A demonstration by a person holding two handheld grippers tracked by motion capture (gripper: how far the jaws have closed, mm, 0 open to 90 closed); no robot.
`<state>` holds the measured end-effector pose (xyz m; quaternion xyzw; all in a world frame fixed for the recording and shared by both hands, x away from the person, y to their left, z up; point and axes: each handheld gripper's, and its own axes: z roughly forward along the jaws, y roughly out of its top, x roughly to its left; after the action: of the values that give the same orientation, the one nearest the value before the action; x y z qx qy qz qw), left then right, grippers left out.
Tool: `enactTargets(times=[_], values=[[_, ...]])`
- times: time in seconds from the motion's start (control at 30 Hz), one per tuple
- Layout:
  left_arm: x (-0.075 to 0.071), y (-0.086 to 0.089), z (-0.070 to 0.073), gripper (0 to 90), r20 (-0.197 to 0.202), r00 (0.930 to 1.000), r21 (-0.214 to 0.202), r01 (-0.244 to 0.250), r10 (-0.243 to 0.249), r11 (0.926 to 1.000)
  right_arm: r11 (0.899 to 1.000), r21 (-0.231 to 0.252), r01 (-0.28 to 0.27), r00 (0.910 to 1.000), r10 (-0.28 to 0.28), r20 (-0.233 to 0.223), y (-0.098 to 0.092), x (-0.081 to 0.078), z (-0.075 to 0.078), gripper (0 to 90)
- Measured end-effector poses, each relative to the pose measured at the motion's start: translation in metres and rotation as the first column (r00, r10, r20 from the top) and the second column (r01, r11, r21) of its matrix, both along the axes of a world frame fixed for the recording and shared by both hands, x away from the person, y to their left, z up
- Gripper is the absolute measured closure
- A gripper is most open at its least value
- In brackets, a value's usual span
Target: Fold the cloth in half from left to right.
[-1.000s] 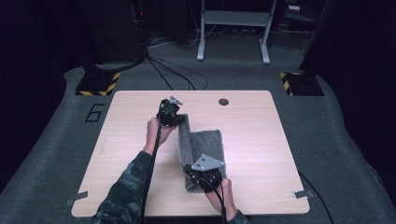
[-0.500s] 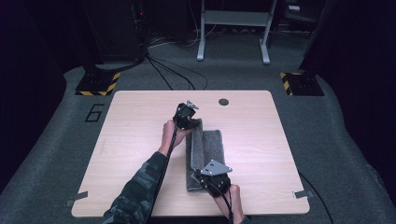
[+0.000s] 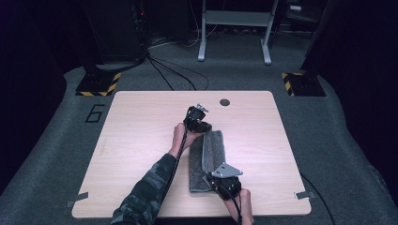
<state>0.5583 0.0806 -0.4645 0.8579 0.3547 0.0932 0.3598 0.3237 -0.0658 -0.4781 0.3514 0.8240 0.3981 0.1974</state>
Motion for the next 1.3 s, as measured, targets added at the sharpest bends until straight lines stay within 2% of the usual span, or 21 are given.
enactTargets(times=[0.03, 0.07, 0.13, 0.2, 0.27, 0.43, 0.53, 0.6, 0.7, 0.77, 0.9, 0.97, 1.03, 1.17, 1.3], values=[[-0.001, 0.000, 0.001, 53.9, -0.006, 1.0000, -0.001, 0.002, -0.002, 1.0000, 1.000, -0.004, 0.017, 0.9998, -0.017, -0.012, -0.002, -0.001, -0.001, 80.2], [-0.002, 0.001, 0.001, 46.8, -0.003, 1.0000, -0.022, -0.004, 0.003, 0.9997, 1.000, -0.008, 0.026, 0.9995, -0.027, -0.017, -0.005, -0.002, -0.002, 79.1], [-0.005, 0.006, 0.005, 36.1, 0.001, 0.9999, -0.031, -0.015, 0.015, 0.9994, 0.999, -0.012, 0.040, 0.9987, -0.040, -0.030, -0.012, -0.003, -0.003, 73.1], [-0.010, 0.013, 0.009, 31.1, 0.009, 0.9997, -0.053, -0.024, 0.024, 0.9983, 0.998, -0.013, 0.054, 0.9975, -0.055, -0.045, -0.020, -0.005, -0.003, 68.7], [-0.016, 0.019, 0.011, 28.2, 0.014, 0.9995, -0.051, -0.028, 0.028, 0.9983, 0.997, -0.012, 0.075, 0.9962, -0.076, -0.044, -0.027, -0.005, -0.002, 60.7], [-0.033, 0.033, 0.011, 25.3, 0.020, 0.9991, -0.023, -0.036, 0.037, 0.9991, 0.994, 0.022, 0.108, 0.9932, -0.107, -0.045, -0.039, -0.001, 0.006, 45.8], [-0.044, 0.042, 0.010, 24.7, 0.021, 0.9993, -0.003, -0.030, 0.030, 0.9995, 0.992, 0.039, 0.120, 0.9918, -0.118, -0.049, -0.042, 0.005, 0.009, 41.1], [-0.054, 0.047, 0.007, 24.2, 0.015, 0.9995, 0.001, -0.028, 0.028, 0.9996, 0.993, 0.030, 0.114, 0.9924, -0.112, -0.051, -0.042, 0.011, 0.008, 38.5], [-0.069, 0.051, 0.000, 23.7, 0.017, 0.9997, 0.018, -0.020, 0.020, 0.9996, 0.996, 0.008, 0.092, 0.9930, -0.091, -0.075, -0.039, 0.020, 0.004, 32.9], [-0.079, 0.053, -0.005, 23.6, 0.011, 0.9998, 0.015, -0.014, 0.013, 0.9998, 0.997, -0.009, 0.082, 0.9918, -0.082, -0.098, -0.038, 0.026, -0.001, 30.1], [-0.102, 0.053, -0.017, 22.3, -0.002, 1.0000, 0.030, 0.004, -0.004, 0.9995, 0.995, -0.054, 0.087, 0.9899, -0.092, -0.108, -0.039, 0.036, -0.014, 24.5], [-0.114, 0.052, -0.022, 21.6, -0.006, 0.9999, 0.037, 0.016, -0.016, 0.9992, 0.994, -0.054, 0.096, 0.9856, -0.103, -0.134, -0.041, 0.040, -0.020, 21.5], [-0.125, 0.052, -0.026, 19.9, -0.011, 0.9990, 0.057, 0.043, -0.042, 0.9975, 0.992, -0.052, 0.116, 0.9825, -0.122, -0.141, -0.042, 0.042, -0.026, 18.8], [-0.144, 0.050, -0.033, 18.0, 0.000, 0.9980, 0.075, 0.064, -0.064, 0.9951, 0.992, -0.073, 0.106, 0.9823, -0.116, -0.147, -0.044, 0.044, -0.033, 16.6], [-0.156, 0.049, -0.042, 17.6, 0.017, 0.9977, 0.132, 0.064, -0.066, 0.9892, 0.991, -0.081, 0.109, 0.9805, -0.121, -0.155, -0.044, 0.043, -0.037, 16.9]])
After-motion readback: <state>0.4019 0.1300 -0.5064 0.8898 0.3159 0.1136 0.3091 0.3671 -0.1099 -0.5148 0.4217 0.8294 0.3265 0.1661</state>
